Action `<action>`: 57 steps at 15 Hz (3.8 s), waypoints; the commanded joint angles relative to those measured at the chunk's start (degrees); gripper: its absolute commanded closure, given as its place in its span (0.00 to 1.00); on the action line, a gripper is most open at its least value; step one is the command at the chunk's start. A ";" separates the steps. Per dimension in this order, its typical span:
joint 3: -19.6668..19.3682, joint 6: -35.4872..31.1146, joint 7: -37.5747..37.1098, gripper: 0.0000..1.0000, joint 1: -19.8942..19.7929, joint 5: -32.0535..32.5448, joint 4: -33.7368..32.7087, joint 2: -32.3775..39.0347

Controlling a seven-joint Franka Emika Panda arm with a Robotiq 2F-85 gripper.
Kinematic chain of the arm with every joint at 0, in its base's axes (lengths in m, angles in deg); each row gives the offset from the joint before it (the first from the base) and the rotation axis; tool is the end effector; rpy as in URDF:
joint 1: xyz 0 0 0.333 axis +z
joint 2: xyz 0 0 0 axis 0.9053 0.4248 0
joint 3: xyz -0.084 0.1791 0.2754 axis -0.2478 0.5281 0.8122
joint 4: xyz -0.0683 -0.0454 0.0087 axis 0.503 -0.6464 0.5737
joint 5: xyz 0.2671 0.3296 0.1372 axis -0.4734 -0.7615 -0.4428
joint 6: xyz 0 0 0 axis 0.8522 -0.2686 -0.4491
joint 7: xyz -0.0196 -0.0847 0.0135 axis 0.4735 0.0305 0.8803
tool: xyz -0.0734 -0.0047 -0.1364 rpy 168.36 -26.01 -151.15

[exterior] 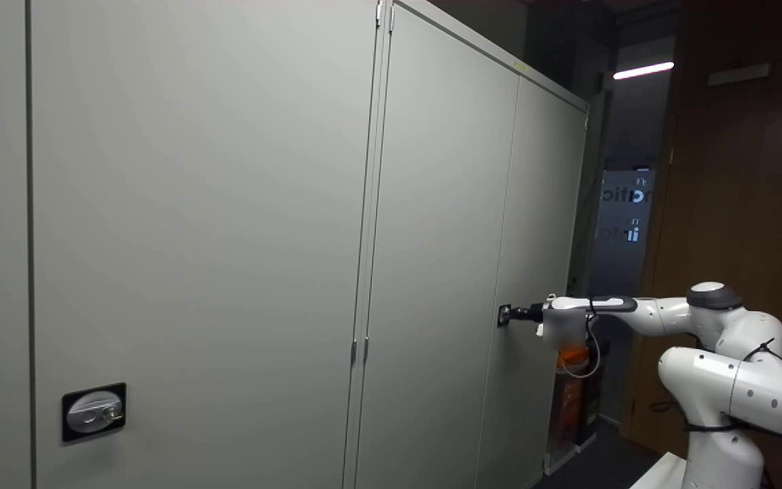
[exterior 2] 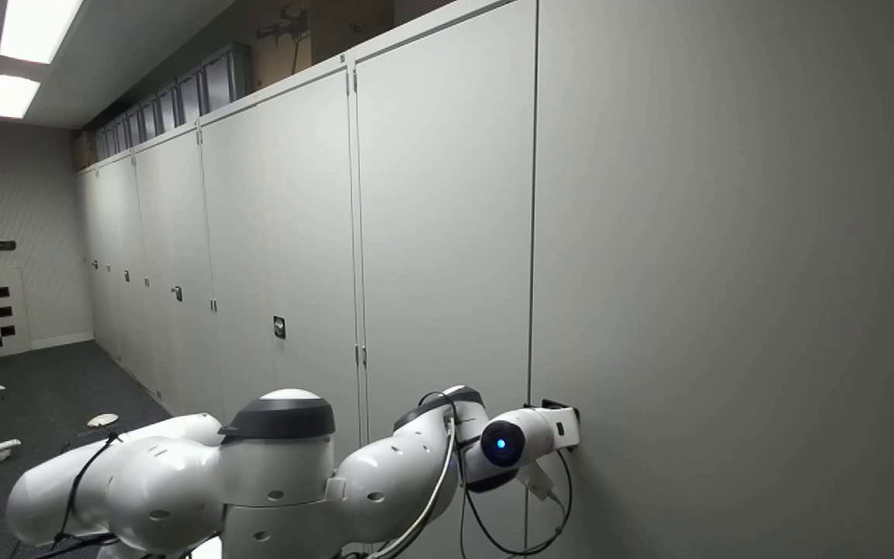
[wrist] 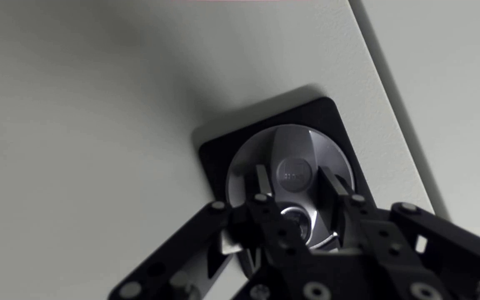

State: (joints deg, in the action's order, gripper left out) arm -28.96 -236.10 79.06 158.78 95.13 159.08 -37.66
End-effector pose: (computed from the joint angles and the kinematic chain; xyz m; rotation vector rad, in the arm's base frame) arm 0.6918 -0.3043 0.2519 -2.2994 0.1728 -1.5652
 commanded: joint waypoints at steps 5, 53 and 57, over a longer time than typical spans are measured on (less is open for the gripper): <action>-0.09 -4.21 2.21 0.92 1.51 1.90 -3.95 2.87; 0.52 -3.17 17.82 0.92 0.05 4.07 -3.31 3.40; 0.14 -4.29 17.18 0.40 0.00 3.57 -2.68 4.30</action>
State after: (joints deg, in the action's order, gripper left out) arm -29.49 -236.51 95.90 158.78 98.61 158.78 -37.54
